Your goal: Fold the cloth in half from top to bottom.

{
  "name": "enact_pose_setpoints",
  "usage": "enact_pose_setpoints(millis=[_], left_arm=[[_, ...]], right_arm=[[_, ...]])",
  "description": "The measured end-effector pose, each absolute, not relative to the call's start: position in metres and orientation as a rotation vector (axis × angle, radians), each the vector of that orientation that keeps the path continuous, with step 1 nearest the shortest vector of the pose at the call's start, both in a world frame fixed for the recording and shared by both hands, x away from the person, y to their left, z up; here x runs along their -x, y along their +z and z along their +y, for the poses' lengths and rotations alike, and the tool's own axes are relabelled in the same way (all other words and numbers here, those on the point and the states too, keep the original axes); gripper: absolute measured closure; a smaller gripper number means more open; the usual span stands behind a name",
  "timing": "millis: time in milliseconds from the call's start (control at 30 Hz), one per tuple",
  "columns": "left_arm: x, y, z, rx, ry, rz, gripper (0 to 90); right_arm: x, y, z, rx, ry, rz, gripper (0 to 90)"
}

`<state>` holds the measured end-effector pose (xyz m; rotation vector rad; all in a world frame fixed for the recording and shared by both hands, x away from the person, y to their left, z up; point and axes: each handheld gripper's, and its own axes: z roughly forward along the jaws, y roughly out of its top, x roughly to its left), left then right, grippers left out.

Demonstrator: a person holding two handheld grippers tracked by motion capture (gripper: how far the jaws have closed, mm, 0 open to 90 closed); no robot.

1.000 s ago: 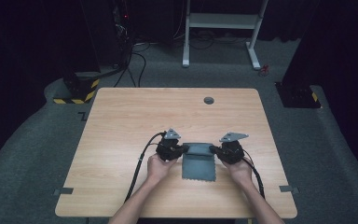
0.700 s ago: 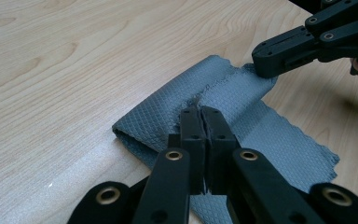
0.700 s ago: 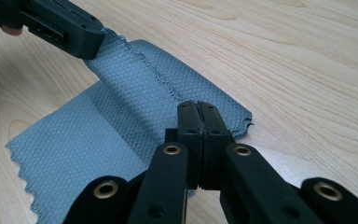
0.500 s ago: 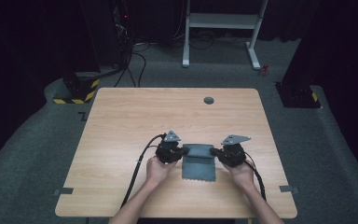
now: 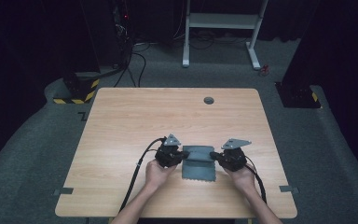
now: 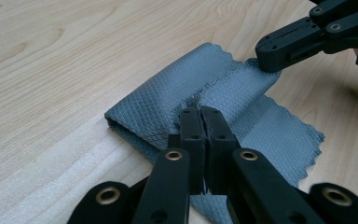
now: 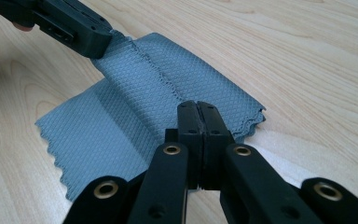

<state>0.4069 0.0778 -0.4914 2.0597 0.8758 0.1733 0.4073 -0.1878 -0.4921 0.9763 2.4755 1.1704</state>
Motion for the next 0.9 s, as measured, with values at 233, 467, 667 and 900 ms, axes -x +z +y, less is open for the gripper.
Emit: enact_pose_setpoints(millis=[233,467,667,900], left_arm=[[-0.401,-0.495,0.076,-2.069,0.173,0.874,88.2],[-0.395,-0.498,0.077,-2.061,0.169,0.879,88.1],[-0.391,-0.499,0.079,-2.061,0.162,0.879,88.2],[-0.386,-0.503,0.077,-2.071,0.171,0.869,88.1]], right_arm=[[-0.402,-0.493,-0.19,-0.973,1.175,2.483,89.6],[-0.397,-0.497,-0.191,-0.973,1.182,2.488,89.6],[-0.391,-0.499,-0.19,-0.957,1.183,2.496,89.6],[-0.386,-0.502,-0.191,-0.95,1.176,2.499,89.6]])
